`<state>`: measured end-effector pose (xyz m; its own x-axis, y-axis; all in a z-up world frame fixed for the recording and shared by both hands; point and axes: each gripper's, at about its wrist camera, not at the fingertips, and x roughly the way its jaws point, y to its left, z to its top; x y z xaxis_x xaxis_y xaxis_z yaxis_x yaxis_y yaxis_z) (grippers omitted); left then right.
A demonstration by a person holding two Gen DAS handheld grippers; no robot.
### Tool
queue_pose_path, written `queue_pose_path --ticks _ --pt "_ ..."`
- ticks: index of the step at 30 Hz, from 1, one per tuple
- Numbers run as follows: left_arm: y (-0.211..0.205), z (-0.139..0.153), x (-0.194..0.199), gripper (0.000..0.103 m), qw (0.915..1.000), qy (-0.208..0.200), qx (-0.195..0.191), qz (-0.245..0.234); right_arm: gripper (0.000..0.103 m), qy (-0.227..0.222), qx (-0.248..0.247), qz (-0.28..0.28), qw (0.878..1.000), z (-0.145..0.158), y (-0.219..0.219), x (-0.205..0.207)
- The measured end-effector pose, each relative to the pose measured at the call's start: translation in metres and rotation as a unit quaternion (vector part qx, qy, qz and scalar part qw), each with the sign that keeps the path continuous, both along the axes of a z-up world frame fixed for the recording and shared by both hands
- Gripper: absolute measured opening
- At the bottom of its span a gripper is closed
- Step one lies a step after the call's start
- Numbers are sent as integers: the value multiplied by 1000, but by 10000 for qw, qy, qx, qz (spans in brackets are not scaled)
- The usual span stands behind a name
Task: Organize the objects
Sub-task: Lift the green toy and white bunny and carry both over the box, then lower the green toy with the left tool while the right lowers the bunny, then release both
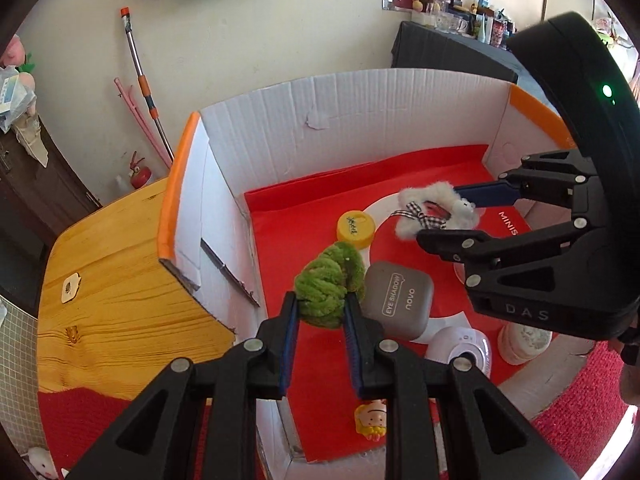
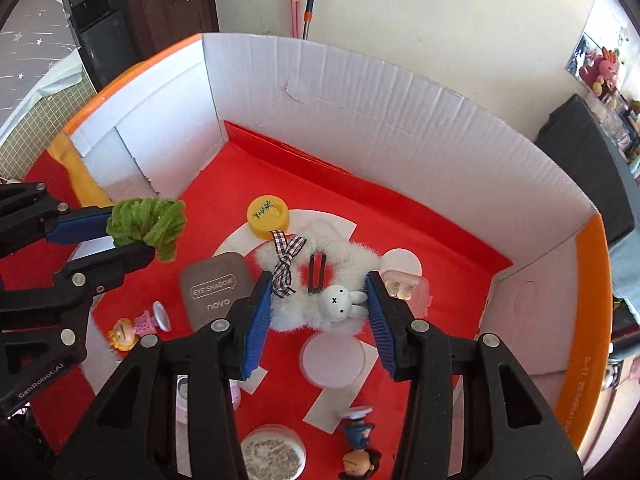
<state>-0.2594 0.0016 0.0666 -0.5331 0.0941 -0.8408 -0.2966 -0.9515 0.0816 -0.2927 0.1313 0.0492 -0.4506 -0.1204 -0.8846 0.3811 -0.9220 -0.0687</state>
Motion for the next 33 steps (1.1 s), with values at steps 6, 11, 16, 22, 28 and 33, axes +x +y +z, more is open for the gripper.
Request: queue_pose_path --ticks 6,11,16,22,28,33 --pt "1 -10 -10 23 9998 -153 -142 30 44 -167 16 69 9998 -8 1 -8" --pt "2 -17 -15 23 9994 -312 -137 20 44 -217 129 156 9996 -12 0 -6" --pt "-1 -26 -17 23 9989 -463 -59 83 45 -282 161 220 9992 -16 -2 -2" --pt "0 -26 -14 24 9990 -425 -52 83 45 -377 202 253 9988 -20 -3 2" --pt "4 -24 -11 24 9992 -370 -127 39 45 -368 188 224 9989 -22 1 9" --pt "7 -24 -8 26 9993 -349 -127 11 45 -374 176 206 9989 -23 4 16"
